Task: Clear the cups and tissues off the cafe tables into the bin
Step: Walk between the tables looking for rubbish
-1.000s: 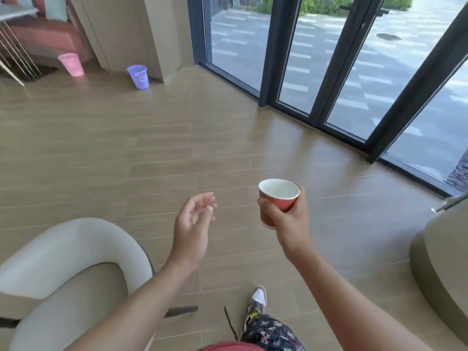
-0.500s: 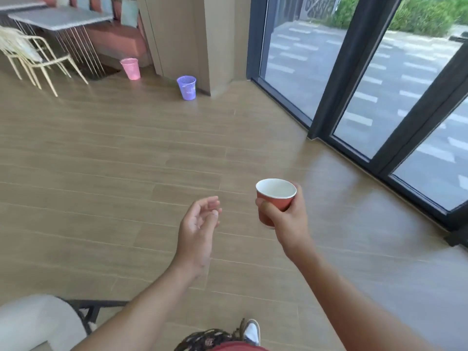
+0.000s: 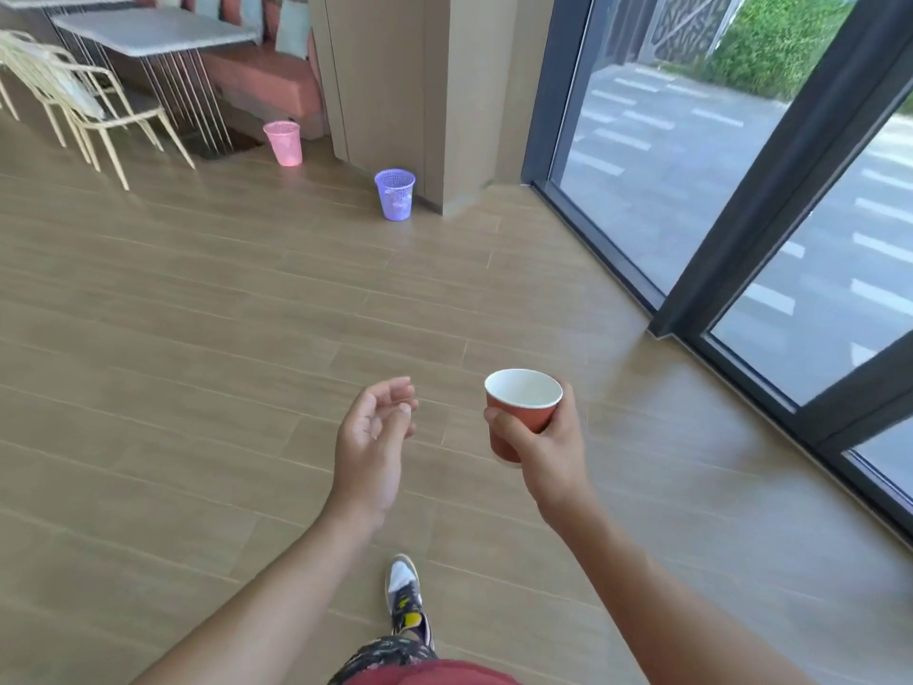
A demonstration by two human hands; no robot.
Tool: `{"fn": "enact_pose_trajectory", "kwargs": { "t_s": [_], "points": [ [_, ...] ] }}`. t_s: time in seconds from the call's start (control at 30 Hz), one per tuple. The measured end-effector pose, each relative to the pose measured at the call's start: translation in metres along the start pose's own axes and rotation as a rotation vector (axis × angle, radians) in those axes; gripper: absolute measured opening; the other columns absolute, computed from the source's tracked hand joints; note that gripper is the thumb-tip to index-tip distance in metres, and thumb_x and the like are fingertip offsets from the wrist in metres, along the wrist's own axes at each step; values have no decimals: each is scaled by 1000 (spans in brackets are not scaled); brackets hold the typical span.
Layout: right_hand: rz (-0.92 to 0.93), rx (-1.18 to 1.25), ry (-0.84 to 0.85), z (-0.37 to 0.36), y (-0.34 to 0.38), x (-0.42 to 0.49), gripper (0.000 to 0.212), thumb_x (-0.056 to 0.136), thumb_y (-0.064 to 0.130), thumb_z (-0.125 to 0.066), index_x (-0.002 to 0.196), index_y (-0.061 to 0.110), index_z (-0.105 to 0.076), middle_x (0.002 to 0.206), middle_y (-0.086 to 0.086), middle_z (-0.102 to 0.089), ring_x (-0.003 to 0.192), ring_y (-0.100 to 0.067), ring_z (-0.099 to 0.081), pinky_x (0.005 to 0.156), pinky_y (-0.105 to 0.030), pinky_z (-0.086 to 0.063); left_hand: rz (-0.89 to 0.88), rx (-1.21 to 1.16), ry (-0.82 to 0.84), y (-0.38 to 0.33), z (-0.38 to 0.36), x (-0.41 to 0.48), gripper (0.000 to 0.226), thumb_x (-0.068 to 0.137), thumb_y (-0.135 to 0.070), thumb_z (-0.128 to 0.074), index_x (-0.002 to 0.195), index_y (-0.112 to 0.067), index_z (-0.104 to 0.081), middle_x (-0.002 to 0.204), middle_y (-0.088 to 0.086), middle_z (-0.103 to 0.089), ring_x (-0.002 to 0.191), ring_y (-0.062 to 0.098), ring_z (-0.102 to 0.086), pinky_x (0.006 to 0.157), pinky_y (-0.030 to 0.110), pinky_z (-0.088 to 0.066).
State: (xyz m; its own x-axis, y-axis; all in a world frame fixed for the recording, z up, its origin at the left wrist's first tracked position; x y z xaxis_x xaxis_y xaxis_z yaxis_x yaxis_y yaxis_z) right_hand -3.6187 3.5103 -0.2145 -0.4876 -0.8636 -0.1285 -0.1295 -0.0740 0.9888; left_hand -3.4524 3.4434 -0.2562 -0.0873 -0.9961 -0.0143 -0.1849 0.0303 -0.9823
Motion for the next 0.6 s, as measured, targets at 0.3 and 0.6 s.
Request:
{"fn": "enact_pose_trajectory", "kwargs": {
  "t_s": [0.3, 0.6],
  "points": [
    [6, 2, 10, -96, 46, 219, 43, 88, -6, -75, 117, 13, -51, 69, 25, -66, 56, 5, -56, 51, -19, -46, -1, 49, 20, -27, -12, 231, 29, 87, -23, -57, 114, -20, -67, 110, -7, -71, 106, 13, -69, 89, 35, -54],
    [-31, 21, 22, -149, 47, 430, 43, 87, -10, -74, 119, 6, -51, 87, 3, -62, 56, 7, -56, 52, -15, -46, -4, 71, -12, -3, -48, 442, 23, 94, -13, -59, 116, -16, -66, 114, 2, -69, 102, 8, -68, 87, 33, -54]
  ]
}}
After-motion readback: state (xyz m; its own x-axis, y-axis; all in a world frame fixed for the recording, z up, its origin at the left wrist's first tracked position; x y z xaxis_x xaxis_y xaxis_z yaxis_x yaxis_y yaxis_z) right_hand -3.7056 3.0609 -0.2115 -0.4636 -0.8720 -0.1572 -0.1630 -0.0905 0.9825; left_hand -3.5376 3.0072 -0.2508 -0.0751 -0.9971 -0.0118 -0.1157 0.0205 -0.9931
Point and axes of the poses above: each hand's wrist, its own x-axis towards the middle knuckle, its own z-axis out of the back of the hand, y = z × x, the point moved 1 cm from there along x, towards the middle knuckle
